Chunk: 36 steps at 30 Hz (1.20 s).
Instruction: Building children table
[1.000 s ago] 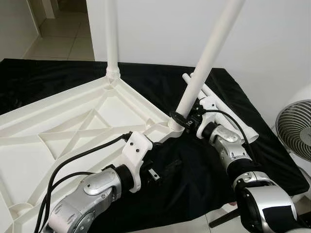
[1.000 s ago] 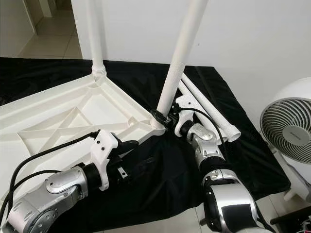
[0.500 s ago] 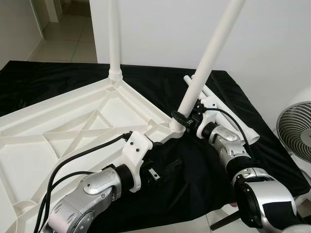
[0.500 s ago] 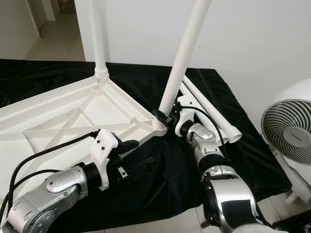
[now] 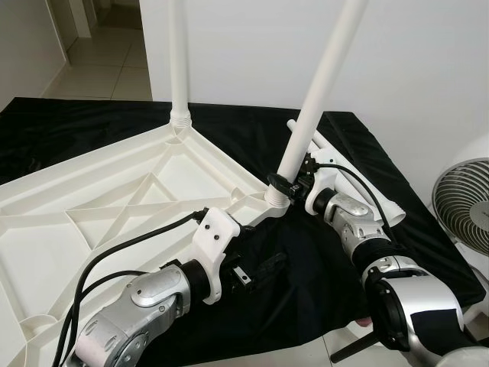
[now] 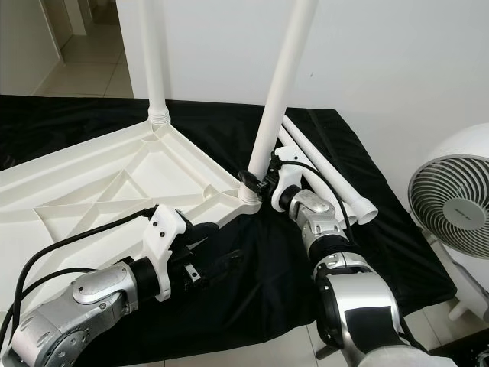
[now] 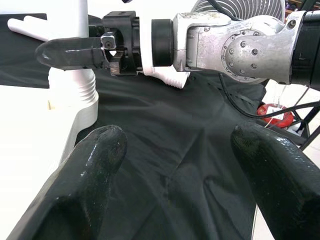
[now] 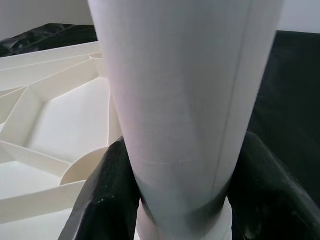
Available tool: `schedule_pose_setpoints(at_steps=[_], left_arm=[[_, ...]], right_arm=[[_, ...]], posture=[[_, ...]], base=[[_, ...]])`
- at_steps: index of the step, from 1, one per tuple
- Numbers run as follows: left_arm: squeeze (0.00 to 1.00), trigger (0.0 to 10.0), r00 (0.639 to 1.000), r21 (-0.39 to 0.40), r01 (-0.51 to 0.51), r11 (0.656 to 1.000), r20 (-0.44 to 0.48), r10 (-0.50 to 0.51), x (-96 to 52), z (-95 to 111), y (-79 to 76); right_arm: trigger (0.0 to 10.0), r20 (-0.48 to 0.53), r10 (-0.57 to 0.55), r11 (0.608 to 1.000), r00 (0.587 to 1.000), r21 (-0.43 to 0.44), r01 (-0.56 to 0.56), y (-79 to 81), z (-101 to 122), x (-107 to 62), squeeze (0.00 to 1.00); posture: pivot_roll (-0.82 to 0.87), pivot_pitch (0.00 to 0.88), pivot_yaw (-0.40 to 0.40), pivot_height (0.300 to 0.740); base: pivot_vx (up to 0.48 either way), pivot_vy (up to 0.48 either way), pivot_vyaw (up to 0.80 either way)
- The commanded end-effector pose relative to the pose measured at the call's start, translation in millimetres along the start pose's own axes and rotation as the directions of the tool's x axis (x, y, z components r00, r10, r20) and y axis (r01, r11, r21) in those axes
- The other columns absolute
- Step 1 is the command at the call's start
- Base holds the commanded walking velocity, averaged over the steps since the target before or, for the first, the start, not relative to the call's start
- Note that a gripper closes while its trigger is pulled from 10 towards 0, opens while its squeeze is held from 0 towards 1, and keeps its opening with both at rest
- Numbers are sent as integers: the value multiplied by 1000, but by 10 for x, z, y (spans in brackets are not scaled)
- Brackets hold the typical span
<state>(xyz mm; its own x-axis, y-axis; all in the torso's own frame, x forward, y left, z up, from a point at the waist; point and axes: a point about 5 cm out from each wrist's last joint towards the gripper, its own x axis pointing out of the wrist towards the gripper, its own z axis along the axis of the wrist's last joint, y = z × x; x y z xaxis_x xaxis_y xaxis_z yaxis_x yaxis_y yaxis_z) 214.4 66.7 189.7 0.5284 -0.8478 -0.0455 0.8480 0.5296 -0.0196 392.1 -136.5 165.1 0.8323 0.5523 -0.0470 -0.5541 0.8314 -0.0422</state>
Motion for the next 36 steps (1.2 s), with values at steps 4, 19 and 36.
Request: schedule_pose_setpoints(at_steps=[4,19,36], left_arm=[[0,10000,1000,-10,26,1000,-9,-26,-8,-14,-41],[0,10000,1000,-17,29,999,-11,-29,-8,-21,-44],[0,10000,1000,-24,27,999,-10,-27,-10,-28,-53]], right_arm=[[10000,-109,-61,998,992,13,62,20,-281,-61,0],[10000,-37,-278,957,960,70,280,15,-227,-18,0],[10000,-68,-583,806,810,83,587,100,-232,32,0]], posture=[[98,95,-65,740],[90,103,-65,740],[88,105,-74,740]], base=[[0,0,0],[0,0,0],[0,0,0]])
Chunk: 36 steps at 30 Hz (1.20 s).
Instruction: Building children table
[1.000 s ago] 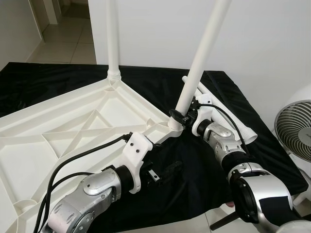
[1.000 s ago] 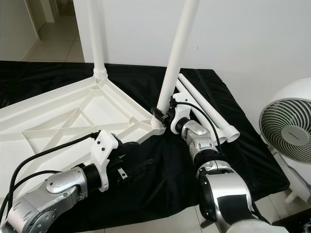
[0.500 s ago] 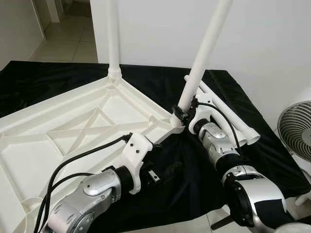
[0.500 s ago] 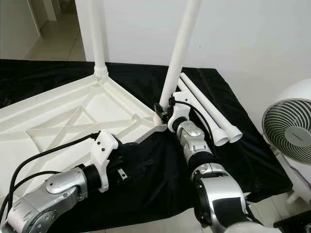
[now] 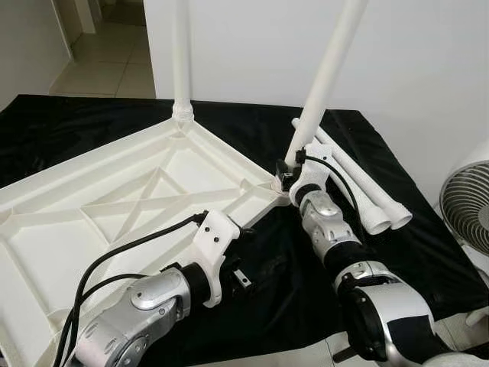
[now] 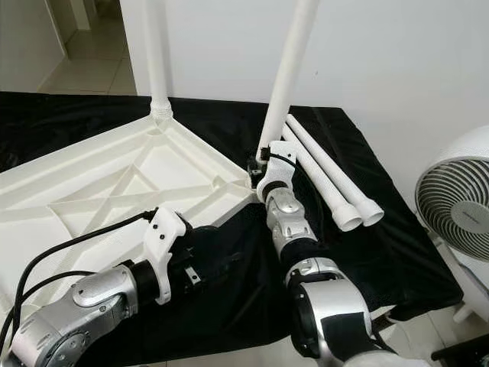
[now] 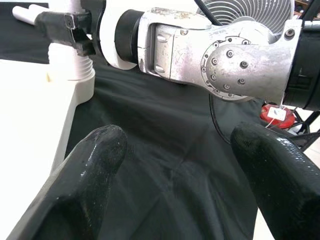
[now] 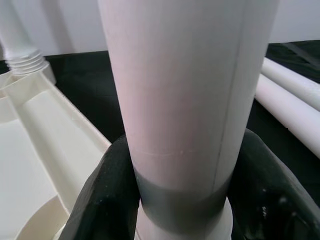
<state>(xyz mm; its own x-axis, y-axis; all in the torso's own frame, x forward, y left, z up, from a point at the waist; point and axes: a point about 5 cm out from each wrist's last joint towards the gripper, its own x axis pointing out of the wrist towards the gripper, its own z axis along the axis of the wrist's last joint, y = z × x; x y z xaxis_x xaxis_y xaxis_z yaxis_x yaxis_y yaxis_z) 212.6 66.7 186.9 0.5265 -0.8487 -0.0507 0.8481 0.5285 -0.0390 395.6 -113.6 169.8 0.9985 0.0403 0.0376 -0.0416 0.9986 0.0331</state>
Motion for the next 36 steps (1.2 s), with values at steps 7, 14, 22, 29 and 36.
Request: schedule_pose_setpoints(at_steps=[7,14,22,29,36], left_arm=[[0,10000,1000,-7,23,1000,-3,-23,6,-3,-47],[0,10000,1000,-13,31,999,1,-31,23,-12,-60],[0,10000,999,-20,38,999,5,-38,34,-15,-72],[0,10000,999,-22,38,999,4,-38,39,-21,-68],[0,10000,999,-23,34,999,1,-34,31,-27,-68]], right_arm=[[10000,-83,-149,989,985,-23,147,-89,-286,-158,0],[10000,-20,-265,964,964,-13,265,-83,-209,-319,0],[10000,-11,-331,944,944,4,331,-69,-195,-431,0],[10000,-8,-406,914,914,19,406,-123,-151,-468,0],[10000,-10,-435,900,900,40,435,-3,-150,-646,0]], posture=[[83,104,-80,740],[75,96,-86,740],[71,92,-88,740],[73,86,-91,740],[81,78,-95,740]], base=[[0,0,0],[0,0,0],[0,0,0],[0,0,0],[0,0,0]])
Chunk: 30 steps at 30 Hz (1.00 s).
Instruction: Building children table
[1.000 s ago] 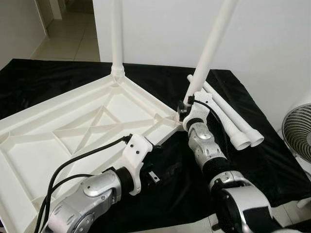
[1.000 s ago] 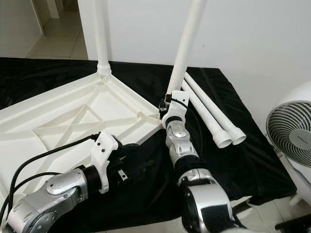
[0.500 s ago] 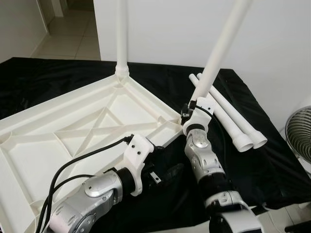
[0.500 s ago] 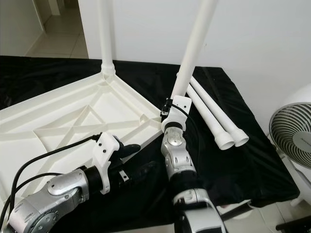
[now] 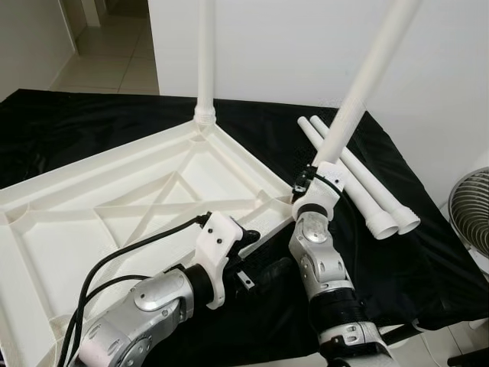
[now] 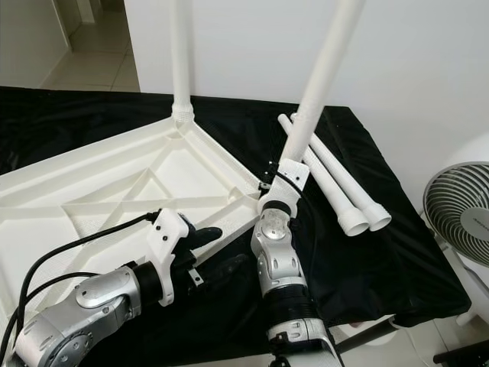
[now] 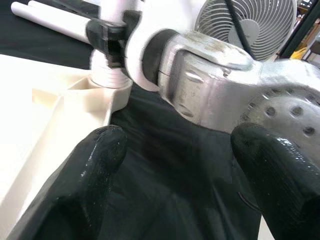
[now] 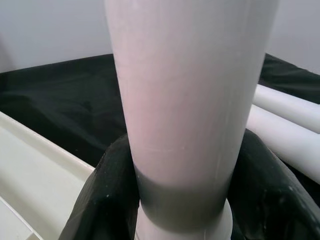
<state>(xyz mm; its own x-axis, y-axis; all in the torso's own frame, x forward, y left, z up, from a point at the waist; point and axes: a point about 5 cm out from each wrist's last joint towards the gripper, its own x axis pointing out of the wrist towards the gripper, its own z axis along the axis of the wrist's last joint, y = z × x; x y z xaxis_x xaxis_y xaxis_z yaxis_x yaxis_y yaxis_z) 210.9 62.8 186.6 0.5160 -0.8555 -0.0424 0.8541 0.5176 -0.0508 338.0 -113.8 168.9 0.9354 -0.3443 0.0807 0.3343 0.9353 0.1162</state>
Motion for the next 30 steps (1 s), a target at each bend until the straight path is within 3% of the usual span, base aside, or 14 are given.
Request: schedule_pose_setpoints(at_steps=[1,12,13,14,15,24,25,26,27,30], left_arm=[[0,10000,1000,-12,21,1000,-7,-21,7,-24,-33],[0,10000,1000,-12,24,1000,-7,-24,10,-22,-27],[0,10000,1000,-12,24,1000,-7,-24,11,-21,-24],[0,10000,1000,-12,24,1000,-7,-24,11,-21,-24],[0,10000,1000,-12,24,1000,-7,-24,11,-20,-22],[0,10000,1000,-9,25,1000,-4,-25,23,-12,-19],[0,10000,1000,-9,25,1000,-3,-25,25,-10,-18],[0,10000,1000,-9,25,1000,-3,-25,25,-10,-18],[0,10000,1000,-10,25,1000,-2,-25,26,-9,-17],[0,10000,1000,-10,25,1000,-1,-25,27,-8,-16]], right_arm=[[10000,-64,-64,997,996,-35,62,-61,-155,-65,0],[10000,-39,-20,999,999,-36,19,-89,-102,-6,0],[10000,-30,-2,999,1000,-36,1,-96,-90,14,522],[10000,-30,-2,999,1000,-36,1,-96,-90,14,522],[10000,-21,20,999,1000,-30,-20,-106,-75,36,1000],[10000,10,115,993,993,12,-115,-130,-12,73,1000],[10000,11,138,990,990,14,-139,-124,-4,88,494],[10000,11,138,990,990,14,-139,-124,-4,88,494],[10000,17,173,985,985,9,-173,-117,9,111,0],[10000,21,197,980,980,6,-197,-113,18,128,0]], posture=[[81,78,-95,740],[76,83,-89,740],[75,84,-87,740],[75,84,-87,740],[74,86,-86,740],[68,89,-81,740],[66,90,-80,740],[66,90,-80,740],[66,90,-80,740],[66,90,-80,740]], base=[[0,0,0],[0,0,0],[0,0,0],[0,0,0],[0,0,0],[0,0,0],[0,0,0],[0,0,0],[0,0,0],[0,0,0]])
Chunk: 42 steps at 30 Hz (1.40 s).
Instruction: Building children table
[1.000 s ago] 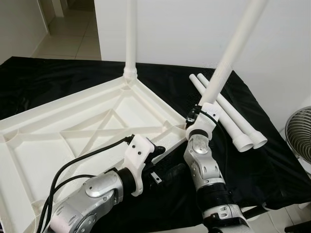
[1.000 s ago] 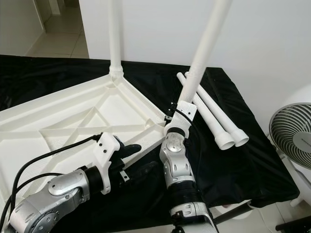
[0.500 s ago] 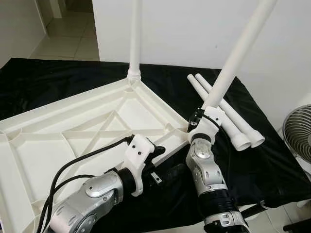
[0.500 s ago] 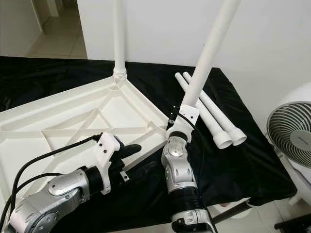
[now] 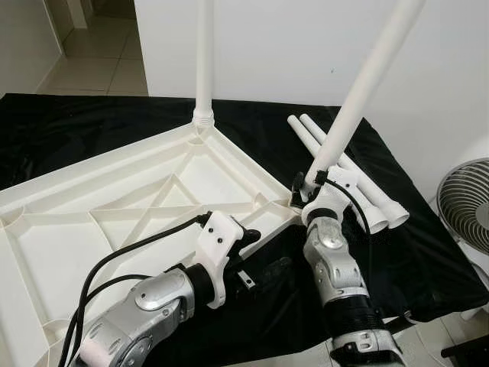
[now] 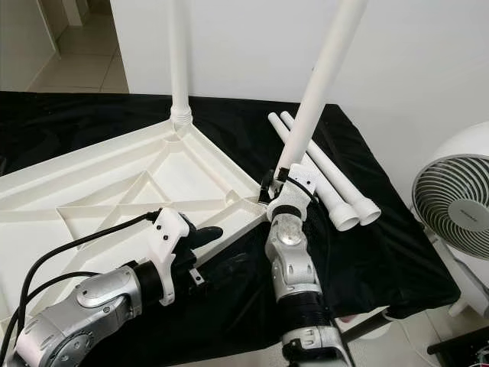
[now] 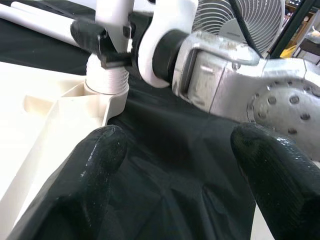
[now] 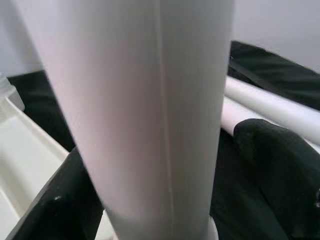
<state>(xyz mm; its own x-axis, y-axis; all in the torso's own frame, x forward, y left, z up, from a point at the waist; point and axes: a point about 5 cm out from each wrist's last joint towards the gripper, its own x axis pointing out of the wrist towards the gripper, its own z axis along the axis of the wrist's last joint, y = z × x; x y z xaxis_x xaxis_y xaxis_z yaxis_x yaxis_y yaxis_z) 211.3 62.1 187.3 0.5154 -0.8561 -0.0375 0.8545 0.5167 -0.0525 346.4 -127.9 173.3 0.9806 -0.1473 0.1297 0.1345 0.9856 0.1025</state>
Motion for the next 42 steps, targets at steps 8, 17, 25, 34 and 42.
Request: schedule_pose_setpoints(at_steps=[8,17,25,34,42], left_arm=[[0,10000,1000,-6,22,1000,-9,-22,12,-11,-4],[0,10000,1000,-4,19,1000,-10,-19,1,-2,4],[0,10000,1000,-4,21,1000,-13,-21,-12,-1,6],[0,10000,999,-8,25,1000,-20,-26,-21,-2,5],[0,10000,999,-39,39,998,-31,-41,2,-10,-8]], right_arm=[[10000,-58,252,967,966,-19,-253,-169,-43,156,0],[10000,-97,390,914,916,-79,-398,-467,-71,195,0],[10000,-137,589,792,796,-97,-603,-616,-95,113,0],[10000,-153,680,701,717,-151,-697,-677,-49,143,0],[10000,-147,709,666,689,-181,-724,-624,-13,219,0]], posture=[[65,96,-75,740],[70,101,-73,740],[69,102,-61,740],[72,100,-54,740],[73,92,-54,740]], base=[[0,0,0],[0,0,0],[0,0,0],[0,0,0],[0,0,0]])
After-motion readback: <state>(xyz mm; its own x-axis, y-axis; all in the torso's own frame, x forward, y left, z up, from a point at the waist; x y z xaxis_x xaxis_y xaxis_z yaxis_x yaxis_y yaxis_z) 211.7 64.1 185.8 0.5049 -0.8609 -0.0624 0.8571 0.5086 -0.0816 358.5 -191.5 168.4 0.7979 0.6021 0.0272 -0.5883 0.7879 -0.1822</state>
